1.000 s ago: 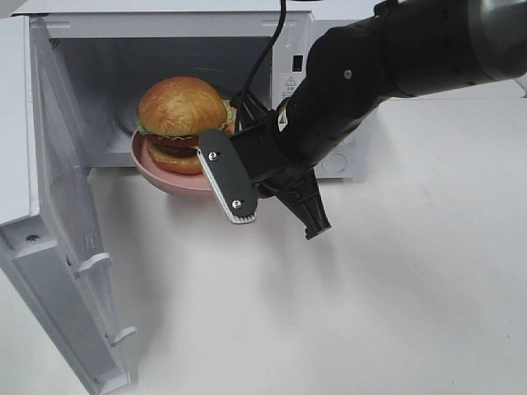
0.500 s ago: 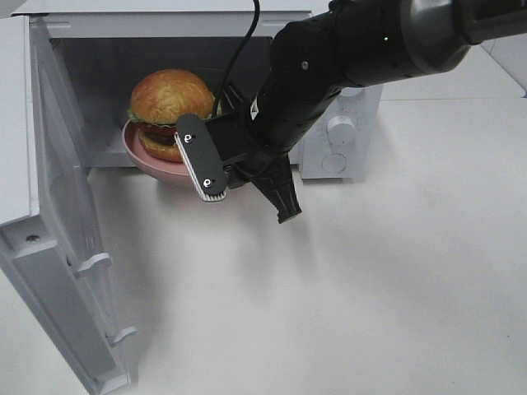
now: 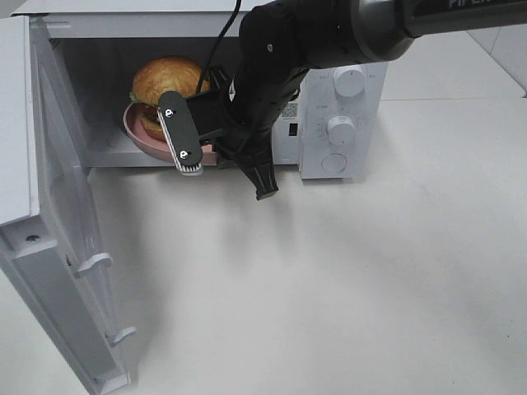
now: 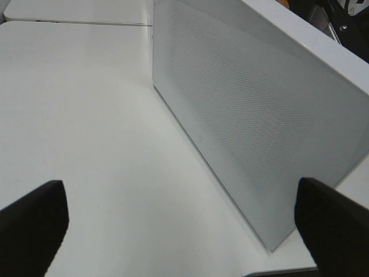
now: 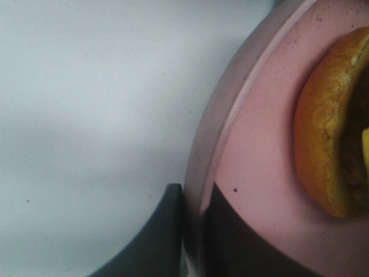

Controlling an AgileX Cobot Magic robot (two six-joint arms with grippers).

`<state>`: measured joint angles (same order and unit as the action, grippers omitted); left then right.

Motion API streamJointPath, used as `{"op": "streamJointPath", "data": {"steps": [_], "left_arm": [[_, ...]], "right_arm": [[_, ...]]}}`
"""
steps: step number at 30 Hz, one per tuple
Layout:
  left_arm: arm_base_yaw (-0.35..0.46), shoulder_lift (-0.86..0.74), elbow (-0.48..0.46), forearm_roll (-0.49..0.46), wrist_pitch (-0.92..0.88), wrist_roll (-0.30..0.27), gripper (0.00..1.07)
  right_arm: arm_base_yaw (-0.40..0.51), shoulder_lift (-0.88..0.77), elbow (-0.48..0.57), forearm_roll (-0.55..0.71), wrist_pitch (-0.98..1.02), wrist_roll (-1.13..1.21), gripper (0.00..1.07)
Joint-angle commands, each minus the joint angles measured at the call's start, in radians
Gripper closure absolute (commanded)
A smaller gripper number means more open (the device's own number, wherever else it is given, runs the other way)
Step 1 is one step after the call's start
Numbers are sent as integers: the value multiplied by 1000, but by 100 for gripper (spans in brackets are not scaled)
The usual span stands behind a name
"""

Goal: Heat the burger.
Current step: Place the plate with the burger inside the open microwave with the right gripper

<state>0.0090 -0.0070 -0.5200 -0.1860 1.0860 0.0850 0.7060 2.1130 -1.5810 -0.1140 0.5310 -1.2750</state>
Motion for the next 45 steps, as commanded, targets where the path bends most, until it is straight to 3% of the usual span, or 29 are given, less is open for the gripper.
{"op": "streamJointPath", "data": {"steps": [1,29,45], "left_arm": [[-4,-17,3,0,-13,-1,7],[-4,-17,3,1,-13,-1,7],[-4,-17,3,5,-13,-1,7]], "right_arm": [[-2,1,-49,-18,-43,18,107],[-2,216,-372,-124,23,69,107],[-6,283,-448,-146,-1,121,107]]}}
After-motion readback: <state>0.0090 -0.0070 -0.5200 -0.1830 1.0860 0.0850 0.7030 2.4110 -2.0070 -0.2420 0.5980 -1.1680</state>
